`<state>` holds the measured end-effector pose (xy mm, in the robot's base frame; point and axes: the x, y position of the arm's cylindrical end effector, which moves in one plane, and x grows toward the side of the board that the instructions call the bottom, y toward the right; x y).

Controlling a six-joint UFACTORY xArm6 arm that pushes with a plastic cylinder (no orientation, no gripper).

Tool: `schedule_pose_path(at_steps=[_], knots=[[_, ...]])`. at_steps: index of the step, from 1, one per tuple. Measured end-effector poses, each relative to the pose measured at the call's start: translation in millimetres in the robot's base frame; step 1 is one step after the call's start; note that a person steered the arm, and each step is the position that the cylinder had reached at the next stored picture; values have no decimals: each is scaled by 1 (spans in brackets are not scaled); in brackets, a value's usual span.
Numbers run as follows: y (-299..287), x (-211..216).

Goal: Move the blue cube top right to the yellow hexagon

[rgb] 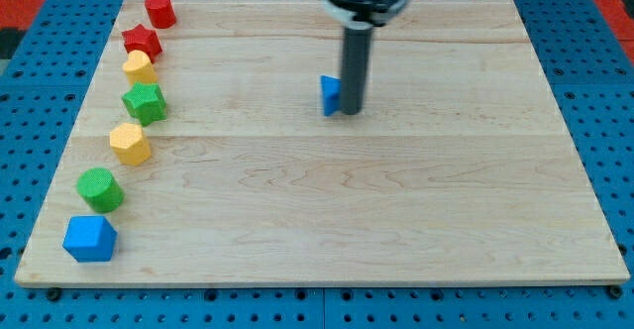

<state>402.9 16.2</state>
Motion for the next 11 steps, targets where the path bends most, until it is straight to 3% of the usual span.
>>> schedule_pose_path(at_steps=[2,4,5,10,11], knots=[[28,-44],[-97,14],[-118,9],[-125,60],[-156,58]])
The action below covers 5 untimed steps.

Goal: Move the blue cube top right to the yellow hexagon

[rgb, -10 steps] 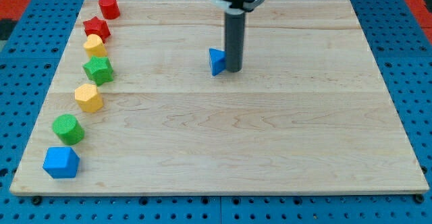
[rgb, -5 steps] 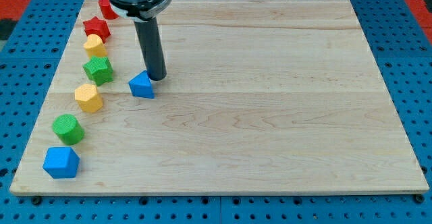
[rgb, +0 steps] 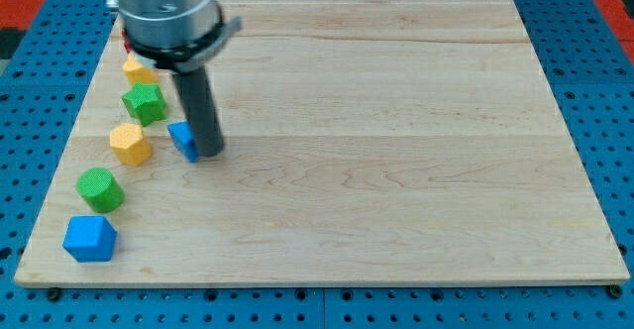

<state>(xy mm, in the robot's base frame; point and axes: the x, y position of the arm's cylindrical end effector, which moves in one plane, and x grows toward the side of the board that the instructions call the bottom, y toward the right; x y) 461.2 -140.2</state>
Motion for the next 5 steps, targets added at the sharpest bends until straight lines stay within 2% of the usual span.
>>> schedule_pose_path(at_steps=[1,3,5], knots=[[-24,-7],[-25,-21],[-55,-13]])
